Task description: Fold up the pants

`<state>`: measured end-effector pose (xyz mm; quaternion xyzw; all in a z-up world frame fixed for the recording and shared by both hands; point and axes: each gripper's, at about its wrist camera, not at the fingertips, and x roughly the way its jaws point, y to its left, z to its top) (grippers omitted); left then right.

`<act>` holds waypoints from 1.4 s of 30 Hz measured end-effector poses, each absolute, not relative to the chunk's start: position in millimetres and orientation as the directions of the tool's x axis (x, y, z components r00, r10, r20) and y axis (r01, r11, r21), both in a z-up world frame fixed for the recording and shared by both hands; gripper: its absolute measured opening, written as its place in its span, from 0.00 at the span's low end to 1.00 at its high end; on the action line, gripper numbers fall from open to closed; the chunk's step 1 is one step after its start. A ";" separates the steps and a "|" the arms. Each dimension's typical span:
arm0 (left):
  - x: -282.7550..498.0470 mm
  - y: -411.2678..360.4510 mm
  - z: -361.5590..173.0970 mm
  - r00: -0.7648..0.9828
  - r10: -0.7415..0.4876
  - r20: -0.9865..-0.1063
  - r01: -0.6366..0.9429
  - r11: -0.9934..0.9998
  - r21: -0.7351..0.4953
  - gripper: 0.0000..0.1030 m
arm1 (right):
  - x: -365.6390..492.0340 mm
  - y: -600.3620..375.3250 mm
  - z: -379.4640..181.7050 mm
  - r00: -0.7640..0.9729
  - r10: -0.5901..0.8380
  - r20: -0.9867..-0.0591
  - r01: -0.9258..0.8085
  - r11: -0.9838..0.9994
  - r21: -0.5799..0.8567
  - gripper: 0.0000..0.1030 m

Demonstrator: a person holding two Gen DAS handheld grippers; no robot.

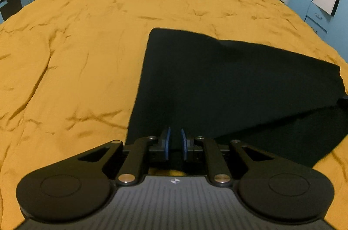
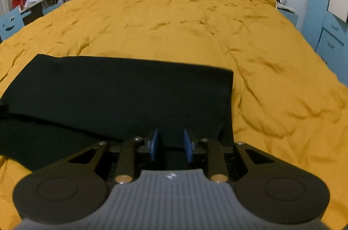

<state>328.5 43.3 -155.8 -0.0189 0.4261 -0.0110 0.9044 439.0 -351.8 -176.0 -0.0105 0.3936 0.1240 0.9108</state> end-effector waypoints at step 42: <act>359.3 91.1 -117.4 0.737 -0.290 -0.611 -0.132 0.825 -0.550 0.08 | 405.7 -261.0 -134.8 0.622 0.361 -0.695 -0.232 0.932 0.277 0.09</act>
